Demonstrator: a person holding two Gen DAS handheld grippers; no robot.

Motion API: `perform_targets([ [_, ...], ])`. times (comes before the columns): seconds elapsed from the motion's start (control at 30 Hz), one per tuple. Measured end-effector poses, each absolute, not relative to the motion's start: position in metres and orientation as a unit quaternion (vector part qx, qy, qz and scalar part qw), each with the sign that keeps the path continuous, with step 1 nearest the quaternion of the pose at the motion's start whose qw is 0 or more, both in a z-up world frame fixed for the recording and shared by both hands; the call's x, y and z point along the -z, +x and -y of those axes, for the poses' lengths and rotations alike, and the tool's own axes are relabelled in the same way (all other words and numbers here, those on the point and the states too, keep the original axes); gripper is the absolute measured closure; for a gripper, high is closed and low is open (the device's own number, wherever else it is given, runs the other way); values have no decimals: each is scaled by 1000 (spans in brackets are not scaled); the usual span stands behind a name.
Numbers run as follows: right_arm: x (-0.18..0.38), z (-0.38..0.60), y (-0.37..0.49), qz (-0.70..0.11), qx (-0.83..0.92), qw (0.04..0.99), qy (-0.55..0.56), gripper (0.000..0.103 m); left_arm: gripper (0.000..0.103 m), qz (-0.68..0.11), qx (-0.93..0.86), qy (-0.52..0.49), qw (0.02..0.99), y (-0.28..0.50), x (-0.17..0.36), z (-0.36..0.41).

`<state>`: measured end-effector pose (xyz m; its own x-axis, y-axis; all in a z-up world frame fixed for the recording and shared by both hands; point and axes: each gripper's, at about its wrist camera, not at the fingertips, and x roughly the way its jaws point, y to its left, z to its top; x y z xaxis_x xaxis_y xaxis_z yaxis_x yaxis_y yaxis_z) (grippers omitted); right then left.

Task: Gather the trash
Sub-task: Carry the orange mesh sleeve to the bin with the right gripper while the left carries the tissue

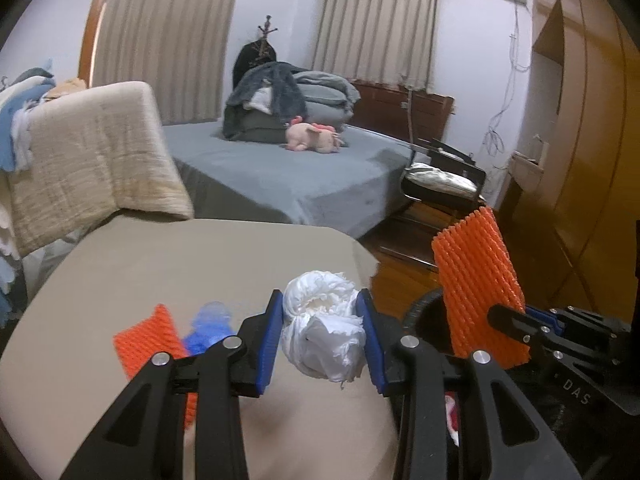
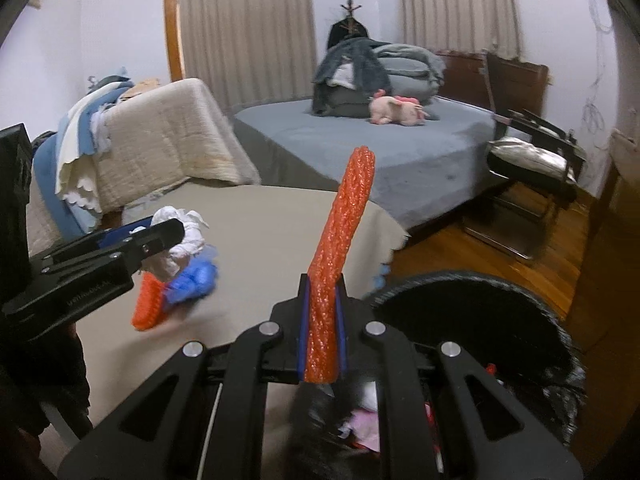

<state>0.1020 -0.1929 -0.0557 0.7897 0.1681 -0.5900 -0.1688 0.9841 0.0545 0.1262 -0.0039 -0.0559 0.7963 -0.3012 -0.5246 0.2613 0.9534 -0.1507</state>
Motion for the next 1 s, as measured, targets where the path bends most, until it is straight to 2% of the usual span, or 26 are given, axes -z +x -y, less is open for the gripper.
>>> perform_targets([
  [0.53,77,290,60,-330,7,944,16,93,66,-291,235,-13,927,115,73,102],
  [1.0,101,338,42,-354,59,933,33,90,65,-312,295,6,903,115,106,173],
])
